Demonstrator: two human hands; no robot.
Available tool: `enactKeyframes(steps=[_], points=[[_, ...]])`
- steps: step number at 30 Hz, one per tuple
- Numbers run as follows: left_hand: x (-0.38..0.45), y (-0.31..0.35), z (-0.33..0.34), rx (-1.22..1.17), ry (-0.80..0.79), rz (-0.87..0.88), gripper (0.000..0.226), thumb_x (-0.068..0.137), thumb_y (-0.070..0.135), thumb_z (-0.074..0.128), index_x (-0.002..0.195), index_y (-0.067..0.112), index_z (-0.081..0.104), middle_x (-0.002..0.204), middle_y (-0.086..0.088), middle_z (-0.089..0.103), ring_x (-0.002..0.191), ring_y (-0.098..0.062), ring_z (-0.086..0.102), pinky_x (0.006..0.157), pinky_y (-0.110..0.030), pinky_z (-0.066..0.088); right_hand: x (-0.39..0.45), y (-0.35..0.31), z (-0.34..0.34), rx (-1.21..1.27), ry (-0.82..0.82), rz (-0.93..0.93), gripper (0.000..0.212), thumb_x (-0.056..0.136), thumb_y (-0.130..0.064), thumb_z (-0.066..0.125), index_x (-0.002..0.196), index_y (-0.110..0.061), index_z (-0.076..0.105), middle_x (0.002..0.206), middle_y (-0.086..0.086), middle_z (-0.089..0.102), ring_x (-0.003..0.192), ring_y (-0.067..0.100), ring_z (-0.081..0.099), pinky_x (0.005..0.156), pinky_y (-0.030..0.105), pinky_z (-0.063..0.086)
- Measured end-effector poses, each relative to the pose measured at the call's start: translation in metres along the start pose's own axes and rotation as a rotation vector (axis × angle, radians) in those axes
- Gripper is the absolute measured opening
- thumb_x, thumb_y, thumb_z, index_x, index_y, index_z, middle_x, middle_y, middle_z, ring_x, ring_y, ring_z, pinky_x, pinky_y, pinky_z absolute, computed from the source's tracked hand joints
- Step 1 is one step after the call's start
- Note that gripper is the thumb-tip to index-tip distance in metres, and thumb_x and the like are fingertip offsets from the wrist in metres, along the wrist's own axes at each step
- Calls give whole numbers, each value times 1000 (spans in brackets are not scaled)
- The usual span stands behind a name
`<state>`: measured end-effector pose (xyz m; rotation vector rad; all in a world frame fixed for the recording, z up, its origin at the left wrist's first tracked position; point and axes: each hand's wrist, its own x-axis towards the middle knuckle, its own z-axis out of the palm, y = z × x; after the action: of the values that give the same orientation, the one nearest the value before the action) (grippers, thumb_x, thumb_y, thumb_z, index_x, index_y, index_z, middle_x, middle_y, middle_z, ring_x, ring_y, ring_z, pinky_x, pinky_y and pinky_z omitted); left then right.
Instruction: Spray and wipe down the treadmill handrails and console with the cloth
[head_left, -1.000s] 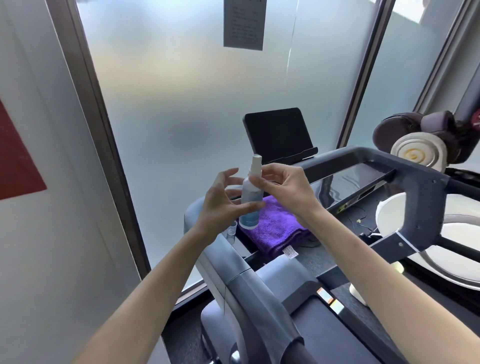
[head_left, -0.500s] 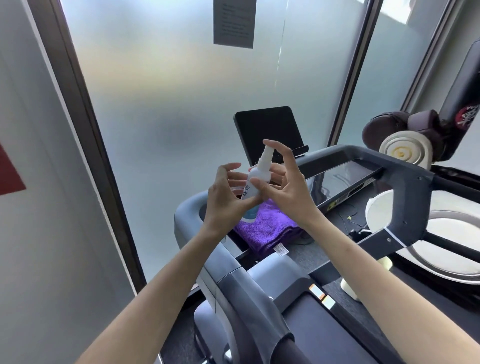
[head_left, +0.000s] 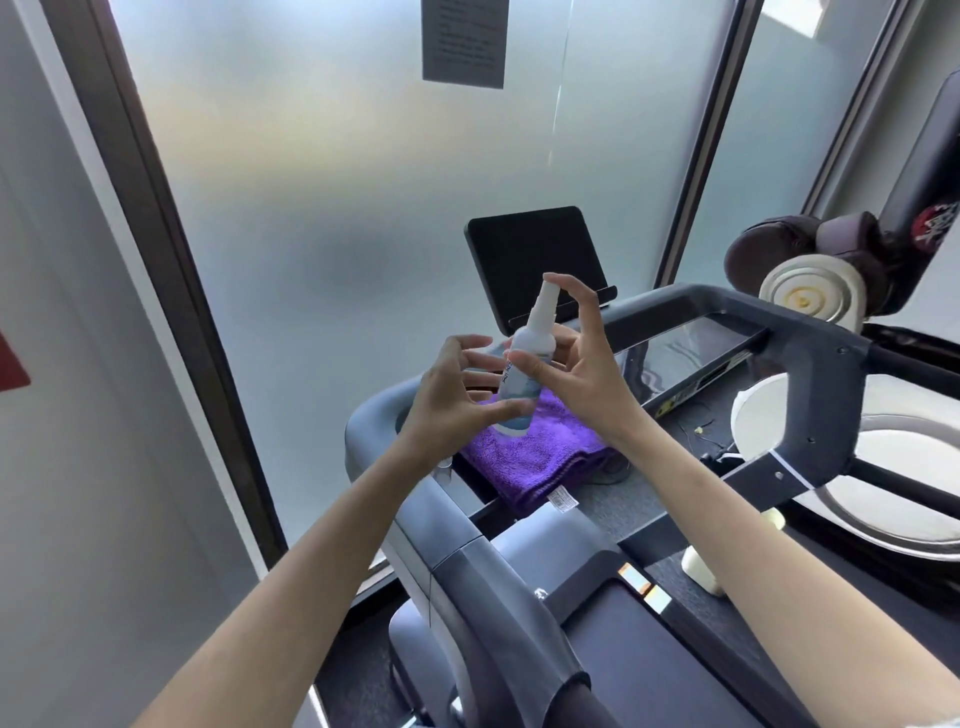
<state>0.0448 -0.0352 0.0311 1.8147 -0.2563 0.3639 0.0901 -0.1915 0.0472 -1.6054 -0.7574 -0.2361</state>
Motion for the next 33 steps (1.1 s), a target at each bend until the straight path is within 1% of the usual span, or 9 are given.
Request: enactKeyframes(steps=[5, 9, 13, 15, 20, 25, 29, 31, 33], points=[[24, -8, -29, 367, -123, -103, 46, 77, 25, 79, 118, 18, 59, 117, -3, 60, 105, -17, 57, 91, -29, 46, -7, 3, -22, -85, 42, -27, 69, 85, -17, 71, 136, -39, 29, 86, 20, 59, 78, 32, 55, 81, 55, 51], [54, -13, 2, 764, -388, -28, 54, 81, 42, 72, 127, 17, 55, 125, -8, 55, 118, -22, 48, 97, -29, 36, -18, 3, -29, -142, 25, -27, 68, 87, -13, 69, 133, -43, 28, 92, 34, 54, 83, 46, 54, 82, 55, 49], [66, -37, 26, 919, -473, -143, 52, 83, 44, 68, 126, 18, 53, 130, -7, 55, 120, -26, 49, 100, -38, 41, -25, 6, -38, -162, 39, -8, 68, 86, -19, 70, 132, -48, 29, 94, 22, 61, 88, 41, 60, 84, 43, 52], [66, -45, 27, 894, -448, -186, 52, 81, 43, 70, 125, 21, 52, 131, -6, 54, 121, -27, 48, 100, -41, 42, -28, 8, -41, -172, 41, -12, 68, 85, -23, 71, 131, -52, 29, 94, 16, 63, 89, 36, 62, 85, 36, 53], [69, -43, 23, 757, -427, -251, 52, 75, 36, 79, 118, 21, 53, 129, -5, 53, 114, -21, 48, 85, -29, 40, -30, 12, -42, -167, 19, -16, 68, 84, -26, 71, 131, -51, 28, 88, 19, 62, 83, 37, 58, 78, 30, 53], [71, -31, 21, 627, -306, -402, 73, 66, 26, 86, 127, 10, 49, 122, -7, 55, 108, -22, 54, 78, -26, 42, -29, 12, -41, -157, 4, -40, 67, 86, -22, 71, 133, -44, 29, 86, 18, 59, 76, 21, 56, 74, 25, 50], [68, -12, 28, 369, -287, -513, 32, 66, 30, 86, 85, 11, 67, 84, -5, 69, 66, -15, 65, 49, -20, 50, -34, 8, -45, -137, 32, -72, 67, 88, -16, 68, 137, -37, 27, 91, 21, 54, 74, 19, 52, 73, 24, 50], [63, 0, 29, 262, -273, -551, 39, 69, 41, 83, 89, 12, 65, 86, -5, 71, 72, -19, 69, 57, -25, 55, -36, 5, -48, -140, 68, -118, 65, 90, -13, 65, 138, -34, 25, 99, 9, 51, 74, 27, 48, 74, 25, 49], [57, 13, 29, 185, -246, -563, 45, 74, 45, 78, 101, 13, 63, 93, -7, 71, 79, -21, 70, 60, -28, 57, -38, 3, -55, -146, 120, -174, 62, 93, -10, 60, 138, -29, 23, 115, -4, 44, 76, 19, 48, 75, 24, 47]])
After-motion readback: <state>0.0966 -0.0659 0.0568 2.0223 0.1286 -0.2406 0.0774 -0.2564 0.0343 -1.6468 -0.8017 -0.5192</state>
